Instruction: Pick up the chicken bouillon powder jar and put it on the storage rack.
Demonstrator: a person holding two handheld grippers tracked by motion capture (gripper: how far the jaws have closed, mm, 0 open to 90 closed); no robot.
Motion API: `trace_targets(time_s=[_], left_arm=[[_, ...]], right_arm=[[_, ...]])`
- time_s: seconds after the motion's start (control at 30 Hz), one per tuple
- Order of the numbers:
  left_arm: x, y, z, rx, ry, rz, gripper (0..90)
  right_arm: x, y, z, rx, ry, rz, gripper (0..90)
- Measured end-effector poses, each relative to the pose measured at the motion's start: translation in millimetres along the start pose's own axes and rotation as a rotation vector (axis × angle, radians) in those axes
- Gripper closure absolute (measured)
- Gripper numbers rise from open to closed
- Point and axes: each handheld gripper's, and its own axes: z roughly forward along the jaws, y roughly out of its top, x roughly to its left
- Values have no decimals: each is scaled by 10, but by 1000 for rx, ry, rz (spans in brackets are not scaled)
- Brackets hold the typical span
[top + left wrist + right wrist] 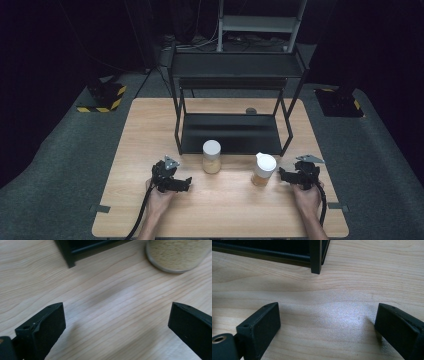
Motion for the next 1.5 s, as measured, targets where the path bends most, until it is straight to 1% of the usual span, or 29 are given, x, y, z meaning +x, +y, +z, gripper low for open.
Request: trace_targets(time_s=[0.17, 0.43, 0.5, 0.57, 0.67, 0.77, 0.93, 0.97, 1.07, 1.17, 1.37, 1.5], left_arm=[[-60, 77, 29, -2, -34, 29, 15], [-146, 218, 112, -13, -82, 46, 22], [-173, 254, 130, -14, -90, 52, 22], [-215, 305, 156, -11, -93, 69, 23], [-262, 370, 191, -10, -99, 83, 23], [-306, 414, 209, -21, -103, 90, 24], [-333, 457, 244, -43, -115, 79, 37], [-339, 473, 268, -52, -120, 70, 39], [-338, 513, 307, -57, -130, 58, 47], [-339, 544, 329, -72, -133, 39, 56], [-367, 572, 360, -121, -131, 9, 92], [-391, 583, 390, -137, -124, -1, 125]], right_arm=[[0, 0, 0, 0, 0, 0, 57], [0, 0, 0, 0, 0, 0, 57], [0, 0, 0, 0, 0, 0, 57], [0, 0, 0, 0, 0, 0, 57], [0, -1, 0, 0, 0, -1, 57], [1, -1, 0, -1, 0, -1, 58], [1, -1, -1, -1, 0, -1, 57], [1, -1, 0, -1, 0, -1, 57], [1, -2, -1, -1, 0, -1, 58], [2, -2, -1, -1, -1, -1, 58], [2, -2, -1, -1, -1, -1, 58], [2, -2, -1, -1, -1, -1, 58]])
